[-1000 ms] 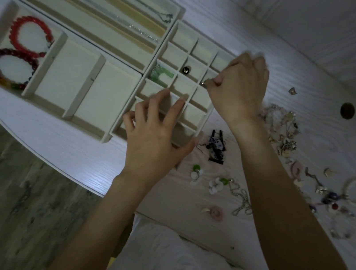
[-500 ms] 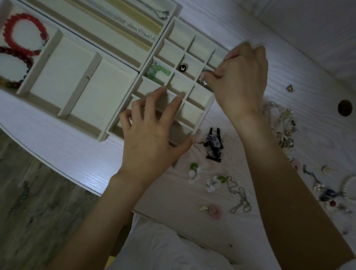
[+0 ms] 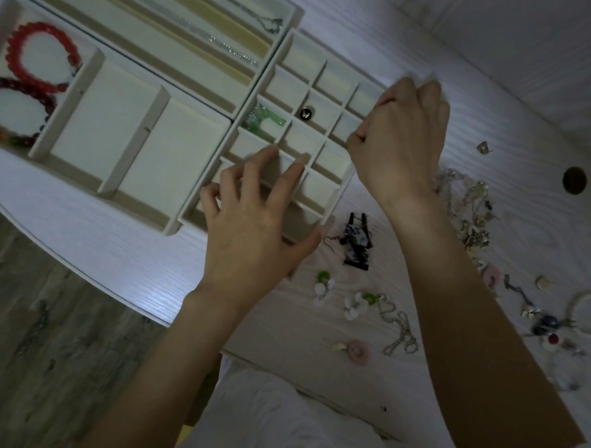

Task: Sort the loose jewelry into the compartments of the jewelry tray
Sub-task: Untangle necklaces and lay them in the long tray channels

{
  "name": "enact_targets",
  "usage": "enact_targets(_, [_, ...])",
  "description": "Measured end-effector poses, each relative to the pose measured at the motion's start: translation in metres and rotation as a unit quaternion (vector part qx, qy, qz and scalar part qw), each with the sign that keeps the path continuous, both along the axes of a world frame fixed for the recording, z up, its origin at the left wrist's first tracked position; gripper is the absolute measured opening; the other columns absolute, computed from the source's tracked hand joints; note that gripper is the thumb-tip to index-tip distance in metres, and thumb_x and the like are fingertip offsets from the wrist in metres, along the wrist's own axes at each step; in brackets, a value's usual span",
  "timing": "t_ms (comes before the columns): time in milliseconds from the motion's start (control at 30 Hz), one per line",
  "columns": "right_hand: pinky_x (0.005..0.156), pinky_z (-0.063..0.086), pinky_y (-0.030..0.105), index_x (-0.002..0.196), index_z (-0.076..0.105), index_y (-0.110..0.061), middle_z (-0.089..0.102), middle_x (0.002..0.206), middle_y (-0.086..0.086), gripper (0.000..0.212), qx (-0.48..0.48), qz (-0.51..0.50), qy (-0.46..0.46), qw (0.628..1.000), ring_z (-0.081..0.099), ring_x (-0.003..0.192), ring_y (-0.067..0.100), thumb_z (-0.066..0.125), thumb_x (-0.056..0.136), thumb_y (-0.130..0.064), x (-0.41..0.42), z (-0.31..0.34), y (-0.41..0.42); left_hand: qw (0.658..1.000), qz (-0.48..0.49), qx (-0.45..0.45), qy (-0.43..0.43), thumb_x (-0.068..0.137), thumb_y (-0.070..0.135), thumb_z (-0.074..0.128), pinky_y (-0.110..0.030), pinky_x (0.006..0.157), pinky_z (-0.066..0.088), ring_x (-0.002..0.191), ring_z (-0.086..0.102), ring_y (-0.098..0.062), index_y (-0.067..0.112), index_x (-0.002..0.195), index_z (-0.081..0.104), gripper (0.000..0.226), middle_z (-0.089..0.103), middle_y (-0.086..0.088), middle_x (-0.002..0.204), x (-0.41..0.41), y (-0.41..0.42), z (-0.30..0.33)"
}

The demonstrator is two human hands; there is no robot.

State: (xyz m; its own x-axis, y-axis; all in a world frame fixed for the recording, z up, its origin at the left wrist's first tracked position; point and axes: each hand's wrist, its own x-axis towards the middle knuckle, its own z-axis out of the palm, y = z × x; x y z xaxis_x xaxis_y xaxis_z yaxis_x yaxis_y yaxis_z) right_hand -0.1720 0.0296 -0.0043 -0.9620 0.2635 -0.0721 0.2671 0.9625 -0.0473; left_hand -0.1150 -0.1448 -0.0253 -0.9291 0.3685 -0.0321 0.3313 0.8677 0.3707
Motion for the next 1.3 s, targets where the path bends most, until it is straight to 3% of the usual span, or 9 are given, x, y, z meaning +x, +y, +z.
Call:
enact_targets(133, [0.088, 0.016, 0.026, 0.087, 0.070, -0.013, 0.051, 0.114, 0.002, 0.014, -0.042, 0.019, -0.008, 0.999, 0.035, 0.115, 0.024, 0.057, 0.086, -0.015, -0.002, -0.003, 0.001, 1.000, -0.001, -0.002, 0.003, 0.080, 0.069, 0.048, -0.047, 0.089, 0.033, 0.115, 0.043, -0.034, 0.021, 0.138, 0.047, 0.076, 0.043, -0.013, 0.142, 0.000, -0.001, -0.001])
enact_targets(233, [0.093, 0.020, 0.026, 0.085, 0.074, -0.021, 0.051, 0.116, -0.003, 0.010, -0.171, -0.062, 0.020, 0.983, 0.035, 0.114, 0.019, 0.063, 0.085, -0.022, 0.001, -0.009, -0.003, 1.000, -0.001, -0.003, 0.004, 0.080, 0.069, 0.048, -0.047, 0.089, 0.033, 0.115, 0.043, -0.034, 0.022, 0.139, 0.046, 0.076, 0.043, -0.013, 0.142, 0.000, 0.000, -0.002])
enact_targets(300, [0.097, 0.024, 0.030, 0.085, 0.074, -0.023, 0.050, 0.120, -0.006, 0.009, -0.202, -0.111, 0.052, 0.972, 0.033, 0.114, 0.016, 0.065, 0.083, -0.023, 0.004, -0.015, -0.010, 1.000, 0.002, -0.003, 0.000, 0.080, 0.070, 0.046, -0.046, 0.089, 0.032, 0.115, 0.044, -0.034, 0.022, 0.139, 0.046, 0.076, 0.043, -0.013, 0.142, -0.001, 0.000, -0.001])
enact_targets(500, [0.084, 0.018, 0.023, 0.081, 0.073, -0.026, 0.052, 0.118, -0.008, 0.007, -0.138, -0.151, 0.106, 0.973, 0.036, 0.114, 0.018, 0.067, 0.080, -0.023, 0.007, -0.015, -0.024, 1.000, -0.001, -0.005, -0.004, 0.079, 0.069, 0.045, -0.045, 0.088, 0.032, 0.116, 0.042, -0.033, 0.023, 0.138, 0.047, 0.075, 0.042, -0.012, 0.142, -0.001, -0.001, -0.001])
enact_targets(733, [0.080, 0.013, 0.021, 0.075, 0.069, -0.025, 0.052, 0.115, -0.008, 0.010, -0.059, -0.115, 0.081, 0.988, 0.035, 0.111, 0.016, 0.062, 0.082, -0.025, 0.004, -0.011, -0.015, 1.000, 0.002, 0.002, 0.001, 0.080, 0.070, 0.047, -0.046, 0.088, 0.033, 0.115, 0.042, -0.033, 0.023, 0.138, 0.047, 0.075, 0.043, -0.012, 0.142, -0.001, -0.001, -0.003])
enact_targets(967, [0.079, 0.013, 0.022, 0.076, 0.072, -0.029, 0.053, 0.114, -0.008, 0.002, -0.088, -0.094, 0.068, 0.989, 0.037, 0.112, 0.018, 0.072, 0.078, -0.031, 0.005, -0.006, -0.007, 1.000, 0.000, 0.008, -0.005, 0.079, 0.070, 0.043, -0.046, 0.090, 0.032, 0.115, 0.042, -0.034, 0.021, 0.136, 0.050, 0.075, 0.043, -0.013, 0.141, -0.002, -0.001, -0.002])
enact_targets(1300, [0.081, 0.015, 0.023, 0.077, 0.074, -0.031, 0.053, 0.113, -0.008, 0.010, -0.097, -0.074, 0.063, 0.991, 0.038, 0.111, 0.019, 0.075, 0.073, -0.041, 0.005, -0.008, -0.003, 1.000, -0.009, -0.003, -0.005, 0.078, 0.068, 0.046, -0.048, 0.090, 0.034, 0.117, 0.040, -0.034, 0.021, 0.137, 0.049, 0.076, 0.042, -0.013, 0.142, -0.001, -0.003, -0.003])
